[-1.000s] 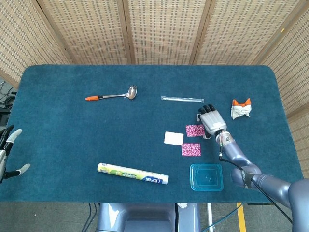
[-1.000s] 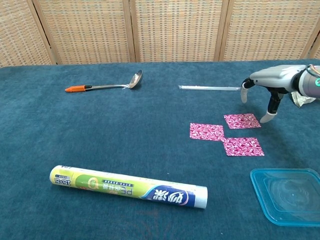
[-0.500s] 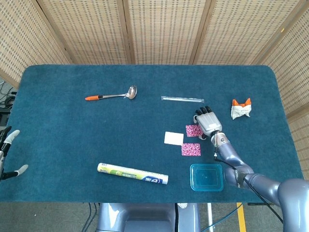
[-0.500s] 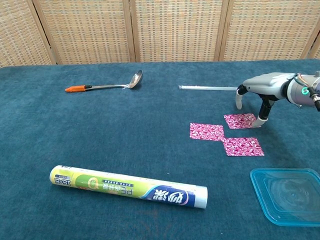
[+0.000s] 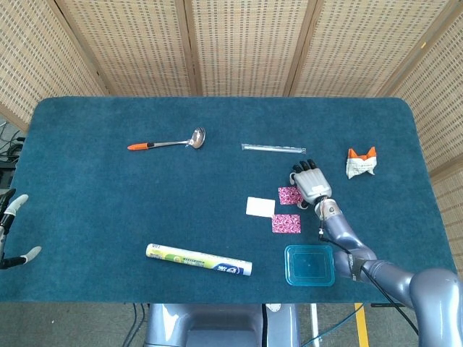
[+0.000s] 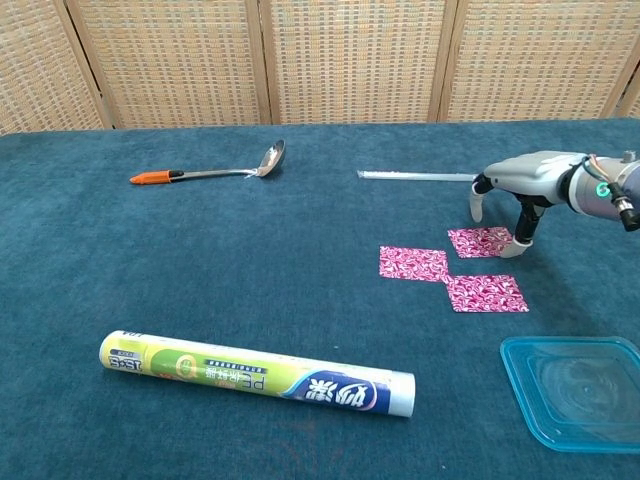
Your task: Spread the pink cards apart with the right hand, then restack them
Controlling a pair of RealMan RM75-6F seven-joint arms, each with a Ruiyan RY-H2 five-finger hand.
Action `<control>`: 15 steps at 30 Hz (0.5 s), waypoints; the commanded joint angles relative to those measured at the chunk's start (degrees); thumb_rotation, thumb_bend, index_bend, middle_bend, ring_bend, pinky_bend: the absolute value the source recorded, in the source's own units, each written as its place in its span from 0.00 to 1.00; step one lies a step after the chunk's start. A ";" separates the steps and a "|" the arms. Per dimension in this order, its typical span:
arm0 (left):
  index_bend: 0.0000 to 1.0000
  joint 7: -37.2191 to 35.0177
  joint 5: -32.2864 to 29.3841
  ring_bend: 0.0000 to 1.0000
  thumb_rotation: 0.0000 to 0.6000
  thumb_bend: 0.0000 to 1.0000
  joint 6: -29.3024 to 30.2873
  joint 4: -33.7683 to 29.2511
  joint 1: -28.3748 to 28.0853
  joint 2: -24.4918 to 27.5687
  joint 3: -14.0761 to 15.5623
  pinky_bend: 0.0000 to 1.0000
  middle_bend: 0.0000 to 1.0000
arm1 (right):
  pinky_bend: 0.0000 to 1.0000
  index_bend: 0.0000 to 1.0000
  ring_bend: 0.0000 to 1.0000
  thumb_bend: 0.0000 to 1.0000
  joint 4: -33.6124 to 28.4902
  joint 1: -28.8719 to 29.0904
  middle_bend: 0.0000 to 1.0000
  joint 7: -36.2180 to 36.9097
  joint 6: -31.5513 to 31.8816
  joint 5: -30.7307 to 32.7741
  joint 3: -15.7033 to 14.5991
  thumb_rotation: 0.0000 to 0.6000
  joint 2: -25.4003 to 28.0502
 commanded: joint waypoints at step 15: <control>0.08 0.18 0.17 0.00 1.00 0.14 0.11 -0.28 -0.06 0.08 -0.10 0.00 0.00 | 0.00 0.36 0.00 0.21 1.27 -0.68 0.15 0.47 -0.20 -1.15 0.16 1.00 -0.30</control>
